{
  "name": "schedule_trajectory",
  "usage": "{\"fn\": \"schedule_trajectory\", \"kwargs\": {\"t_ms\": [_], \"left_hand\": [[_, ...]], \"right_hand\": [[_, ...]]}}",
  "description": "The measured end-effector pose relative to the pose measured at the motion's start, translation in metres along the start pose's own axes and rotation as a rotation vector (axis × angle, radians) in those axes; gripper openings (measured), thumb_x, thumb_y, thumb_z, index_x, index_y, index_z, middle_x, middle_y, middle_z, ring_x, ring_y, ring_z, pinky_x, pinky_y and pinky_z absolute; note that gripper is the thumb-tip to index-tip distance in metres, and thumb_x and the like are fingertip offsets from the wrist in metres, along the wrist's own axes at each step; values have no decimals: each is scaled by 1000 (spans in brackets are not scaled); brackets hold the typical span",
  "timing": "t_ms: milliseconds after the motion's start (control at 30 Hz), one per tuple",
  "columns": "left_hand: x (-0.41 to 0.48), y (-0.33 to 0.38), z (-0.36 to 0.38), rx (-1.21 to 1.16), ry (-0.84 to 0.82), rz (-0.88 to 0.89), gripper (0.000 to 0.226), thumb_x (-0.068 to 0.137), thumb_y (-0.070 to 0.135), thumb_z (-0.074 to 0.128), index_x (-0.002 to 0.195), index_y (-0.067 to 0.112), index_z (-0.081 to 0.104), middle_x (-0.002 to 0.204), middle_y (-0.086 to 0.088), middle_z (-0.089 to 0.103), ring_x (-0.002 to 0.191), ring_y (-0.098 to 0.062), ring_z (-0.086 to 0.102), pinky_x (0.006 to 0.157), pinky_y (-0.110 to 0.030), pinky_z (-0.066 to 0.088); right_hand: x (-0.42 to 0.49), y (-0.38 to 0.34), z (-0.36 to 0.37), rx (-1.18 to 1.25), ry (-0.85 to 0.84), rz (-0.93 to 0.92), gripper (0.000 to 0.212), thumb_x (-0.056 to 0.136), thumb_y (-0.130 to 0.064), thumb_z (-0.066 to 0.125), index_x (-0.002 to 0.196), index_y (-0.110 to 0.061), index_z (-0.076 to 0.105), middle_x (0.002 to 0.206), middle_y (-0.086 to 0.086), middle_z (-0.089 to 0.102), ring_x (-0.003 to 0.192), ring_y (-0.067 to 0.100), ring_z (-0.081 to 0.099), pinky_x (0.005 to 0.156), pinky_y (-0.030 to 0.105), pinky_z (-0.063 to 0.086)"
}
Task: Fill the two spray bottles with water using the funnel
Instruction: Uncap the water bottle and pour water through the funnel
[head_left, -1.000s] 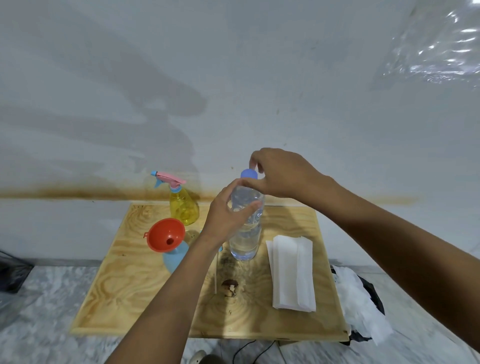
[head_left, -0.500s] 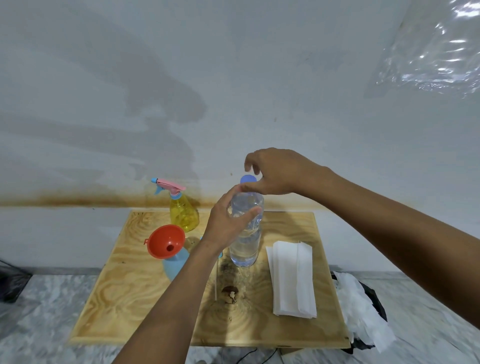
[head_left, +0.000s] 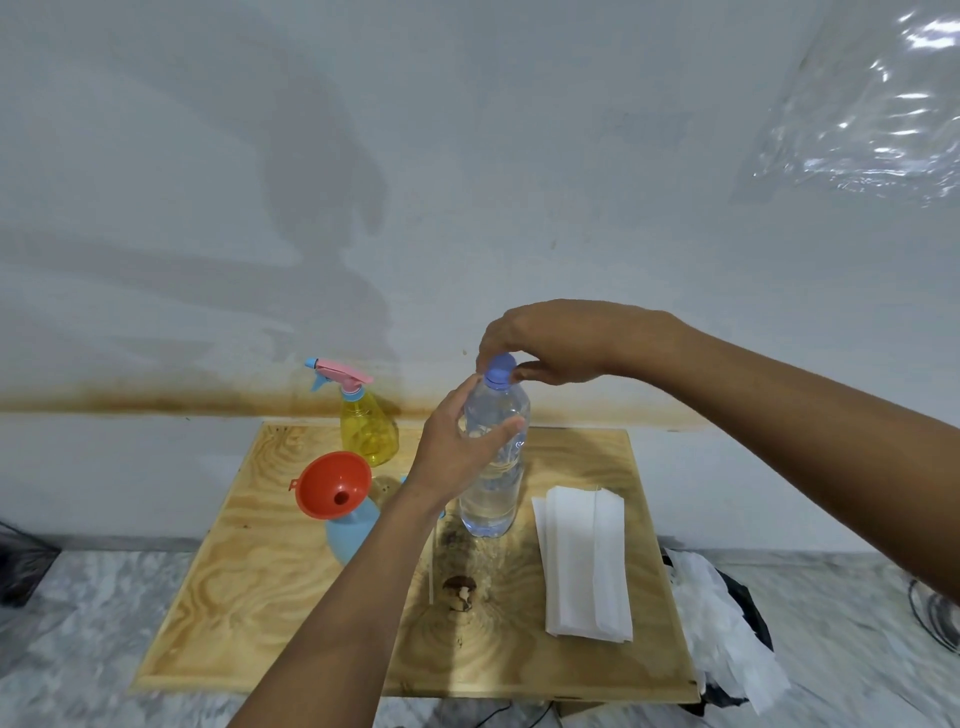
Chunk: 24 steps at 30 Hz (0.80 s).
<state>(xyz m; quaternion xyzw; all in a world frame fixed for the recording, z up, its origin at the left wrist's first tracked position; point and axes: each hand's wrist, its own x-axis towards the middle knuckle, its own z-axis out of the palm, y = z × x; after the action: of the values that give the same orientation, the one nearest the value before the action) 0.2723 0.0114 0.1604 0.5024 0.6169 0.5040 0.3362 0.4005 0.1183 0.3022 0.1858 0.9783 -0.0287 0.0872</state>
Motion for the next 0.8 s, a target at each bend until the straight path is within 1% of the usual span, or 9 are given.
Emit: {"fn": "schedule_trajectory", "kwargs": {"t_ms": [67,133,200,300,467,533,667,733,800], "left_hand": [[-1,2,0,-8,-4,20,51,81,34,80,129,31,60,119,13,69,111,3,61,92,-14,48],[-1,2,1,-11,-5,20,50,82,35,79,127,30,61,120,13,69,114,2,61,95,-20,48],[-1,2,1,-4,-5,36,45,82,34,79,124,30,62,118,13,69,113,0,62,97,-25,49],[-1,2,0,-13,0,29,49,81,36,79,126,32,61,118,13,70,113,-1,62,99,-32,52],[-1,3,0,-56,-6,13,51,82,32,80,128,32,60,117,12,71,109,0,64,97,-34,54],[0,1,1,-60,4,-5,54,80,33,81,130,31,60,118,12,70,109,0,64,98,-34,54],[2,-2,1,-33,18,-29,64,77,36,83,135,26,57,125,10,67,115,-2,62,103,-36,51],[1,-1,0,-28,12,-29,62,77,35,83,133,24,58,124,10,68,114,-5,63,102,-36,51],[0,1,1,-31,5,-29,57,79,31,82,131,24,59,121,9,70,112,-6,65,100,-33,52]], "right_hand": [[-2,-1,2,17,19,37,48,93,-39,63,138,-36,47,136,-15,52,122,10,52,96,33,46],[-2,-3,7,65,94,132,65,86,-59,62,142,-35,39,138,-12,48,117,10,55,92,35,48],[0,-5,15,70,127,212,62,86,-64,58,134,-28,46,130,-7,52,103,14,58,83,34,48],[-1,-8,25,113,181,211,39,95,-51,54,122,-23,57,118,-6,60,95,14,57,76,29,43],[-28,-12,51,549,667,200,37,96,-29,62,131,-19,58,115,-11,58,98,0,54,83,14,46],[-43,-20,80,700,755,298,38,93,-22,67,129,-18,59,116,-11,60,96,0,57,83,10,47],[-60,-43,178,860,792,575,34,85,-11,74,119,-10,65,111,0,60,90,2,61,74,5,46],[-59,-57,226,875,688,621,36,84,-12,75,118,-7,65,110,5,59,93,16,63,76,11,49],[-52,-73,264,898,495,685,38,86,-20,73,121,-11,63,113,3,60,99,19,62,84,25,51]]}}
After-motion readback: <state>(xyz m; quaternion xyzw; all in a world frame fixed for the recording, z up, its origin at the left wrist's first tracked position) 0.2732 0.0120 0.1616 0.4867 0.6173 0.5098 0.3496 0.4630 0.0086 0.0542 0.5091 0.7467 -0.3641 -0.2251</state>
